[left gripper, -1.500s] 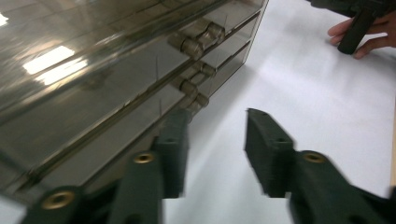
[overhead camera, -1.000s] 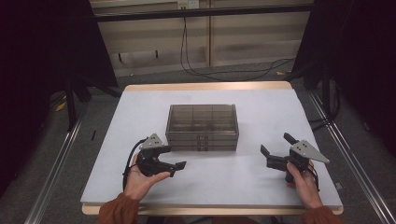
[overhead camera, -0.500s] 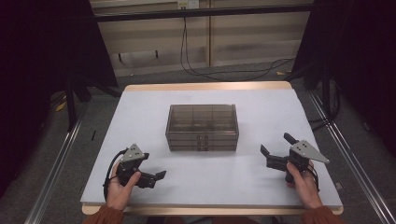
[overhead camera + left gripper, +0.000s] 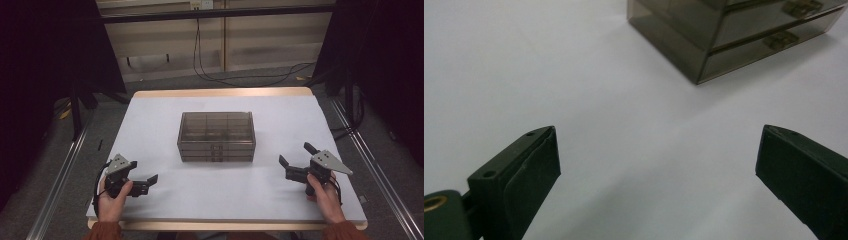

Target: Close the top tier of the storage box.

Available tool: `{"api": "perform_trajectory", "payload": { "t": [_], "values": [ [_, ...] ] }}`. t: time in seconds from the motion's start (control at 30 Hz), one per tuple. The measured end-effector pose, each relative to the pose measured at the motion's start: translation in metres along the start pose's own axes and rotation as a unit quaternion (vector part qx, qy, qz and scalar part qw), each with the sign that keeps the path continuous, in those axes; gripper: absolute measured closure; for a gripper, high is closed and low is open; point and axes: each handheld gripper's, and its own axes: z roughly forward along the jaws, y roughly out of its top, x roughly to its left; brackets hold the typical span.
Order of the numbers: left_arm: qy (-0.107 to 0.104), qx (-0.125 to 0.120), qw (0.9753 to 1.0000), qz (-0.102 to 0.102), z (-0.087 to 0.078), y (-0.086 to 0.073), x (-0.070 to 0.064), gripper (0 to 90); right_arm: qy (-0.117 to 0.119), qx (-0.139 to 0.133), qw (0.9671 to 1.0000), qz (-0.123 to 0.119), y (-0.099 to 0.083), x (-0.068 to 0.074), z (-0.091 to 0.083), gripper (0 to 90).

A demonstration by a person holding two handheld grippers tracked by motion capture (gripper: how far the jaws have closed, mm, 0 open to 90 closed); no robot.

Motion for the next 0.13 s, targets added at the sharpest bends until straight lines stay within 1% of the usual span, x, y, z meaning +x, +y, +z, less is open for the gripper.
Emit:
{"api": "perform_trajectory", "payload": {
  "t": [0.03, 0.07, 0.13],
  "values": [
    [0.002, 0.004, 0.9999, -0.009, 0.0011, -0.002, 0.0033, 4.0, -0.002, -0.001, 1.0, 0.0, 0.0, -0.0002, 0.0, 0.0],
    [0.013, 0.007, 0.9998, -0.017, 0.0032, -0.0041, 0.006, 4.2, -0.001, -0.001, 1.0, 0.001, 0.0, -0.0002, 0.0, 0.0],
    [0.018, 0.012, 0.9995, -0.022, 0.0068, -0.0062, 0.0104, 4.1, 0.001, 0.0, 1.0, 0.001, 0.0, -0.0001, 0.0001, 0.0]
  ]
}}
